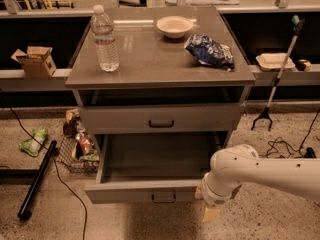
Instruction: Close middle drawer
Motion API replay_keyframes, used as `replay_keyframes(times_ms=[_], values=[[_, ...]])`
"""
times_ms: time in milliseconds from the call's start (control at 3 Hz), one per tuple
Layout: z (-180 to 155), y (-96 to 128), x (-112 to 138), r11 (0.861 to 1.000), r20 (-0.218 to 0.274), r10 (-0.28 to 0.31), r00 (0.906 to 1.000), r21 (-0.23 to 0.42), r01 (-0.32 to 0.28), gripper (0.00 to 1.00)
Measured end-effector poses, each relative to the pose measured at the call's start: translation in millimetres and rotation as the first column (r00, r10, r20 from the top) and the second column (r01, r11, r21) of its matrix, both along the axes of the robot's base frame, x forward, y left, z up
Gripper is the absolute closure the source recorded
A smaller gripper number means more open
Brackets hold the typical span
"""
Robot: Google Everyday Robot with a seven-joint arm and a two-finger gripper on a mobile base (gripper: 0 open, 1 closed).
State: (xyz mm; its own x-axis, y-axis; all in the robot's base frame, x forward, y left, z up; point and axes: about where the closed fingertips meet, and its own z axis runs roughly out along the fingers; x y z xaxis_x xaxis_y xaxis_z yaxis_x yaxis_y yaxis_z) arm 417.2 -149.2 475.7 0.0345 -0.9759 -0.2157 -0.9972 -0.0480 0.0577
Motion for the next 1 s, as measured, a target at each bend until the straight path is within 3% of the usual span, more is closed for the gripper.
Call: replay_keyframes(times_ms=[667, 1000], values=[[-2.6, 0.6, 0.3, 1.000, 0.001, -0.002, 1.0000, 0.003, 0.002, 0.88], [-20.7, -7.1, 7.0, 1.000, 0.032, 0.022, 0.9992, 0.000, -0.022, 1.00]])
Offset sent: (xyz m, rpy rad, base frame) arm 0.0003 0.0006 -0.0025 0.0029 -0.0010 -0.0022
